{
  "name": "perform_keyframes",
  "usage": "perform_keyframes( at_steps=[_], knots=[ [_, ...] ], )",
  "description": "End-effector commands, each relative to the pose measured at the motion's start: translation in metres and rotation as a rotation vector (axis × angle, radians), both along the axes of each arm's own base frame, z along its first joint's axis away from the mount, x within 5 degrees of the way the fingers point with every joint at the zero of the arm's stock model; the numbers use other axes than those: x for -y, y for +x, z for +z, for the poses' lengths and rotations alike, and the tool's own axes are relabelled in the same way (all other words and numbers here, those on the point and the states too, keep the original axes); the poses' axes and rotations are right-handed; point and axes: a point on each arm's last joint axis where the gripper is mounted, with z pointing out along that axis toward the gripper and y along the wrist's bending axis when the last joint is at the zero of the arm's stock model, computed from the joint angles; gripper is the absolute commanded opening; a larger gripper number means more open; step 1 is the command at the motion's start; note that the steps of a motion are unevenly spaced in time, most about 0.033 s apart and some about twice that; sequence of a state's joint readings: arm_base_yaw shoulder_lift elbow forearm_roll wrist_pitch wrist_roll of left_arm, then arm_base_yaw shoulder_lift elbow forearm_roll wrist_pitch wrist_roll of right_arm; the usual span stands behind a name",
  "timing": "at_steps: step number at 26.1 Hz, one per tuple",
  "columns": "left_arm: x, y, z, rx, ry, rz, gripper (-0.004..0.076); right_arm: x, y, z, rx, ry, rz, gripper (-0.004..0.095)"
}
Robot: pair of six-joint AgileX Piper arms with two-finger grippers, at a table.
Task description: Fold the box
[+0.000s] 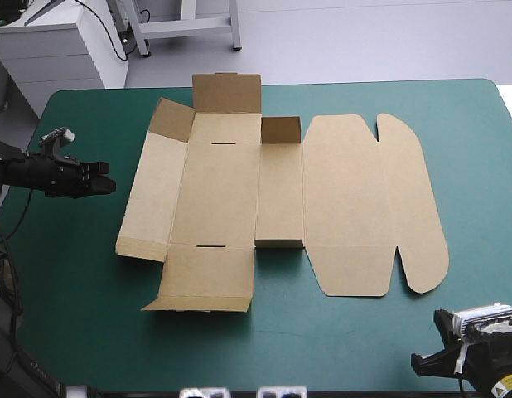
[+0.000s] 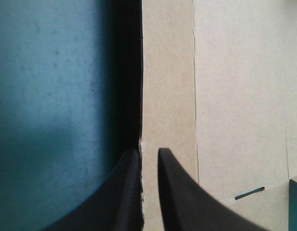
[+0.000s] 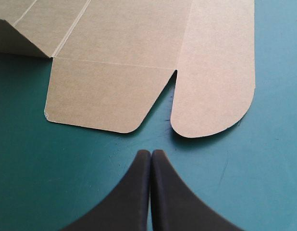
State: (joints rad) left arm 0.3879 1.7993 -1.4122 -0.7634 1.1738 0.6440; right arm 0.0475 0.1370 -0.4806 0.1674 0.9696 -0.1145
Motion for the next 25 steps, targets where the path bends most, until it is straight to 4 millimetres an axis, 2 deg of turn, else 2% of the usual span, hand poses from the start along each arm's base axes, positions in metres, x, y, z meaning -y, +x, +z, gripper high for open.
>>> perform_keyframes(
  at_steps=[1,4,6,16,25],
  knots=[
    [0.007,-0.003,0.023,0.052,-0.044,-0.023,0.0294,0.000,0.004,0.011,0.069,0.005,-0.003,-0.0018],
    [0.008,-0.003,0.018,0.018,-0.065,-0.046,0.0449,0.000,0.004,0.011,0.069,0.005,-0.003,-0.0018],
    [0.008,-0.002,0.011,-0.015,-0.083,-0.067,0.0501,0.000,0.004,0.011,0.069,0.005,-0.003,-0.0020],
    [0.012,0.010,-0.022,-0.112,-0.135,-0.077,0.0497,0.000,0.004,0.011,0.067,0.006,-0.003,-0.0019],
    [0.054,0.023,-0.035,-0.144,-0.189,-0.169,0.0494,0.000,0.004,0.011,0.067,0.005,-0.006,-0.0018]
  ],
)
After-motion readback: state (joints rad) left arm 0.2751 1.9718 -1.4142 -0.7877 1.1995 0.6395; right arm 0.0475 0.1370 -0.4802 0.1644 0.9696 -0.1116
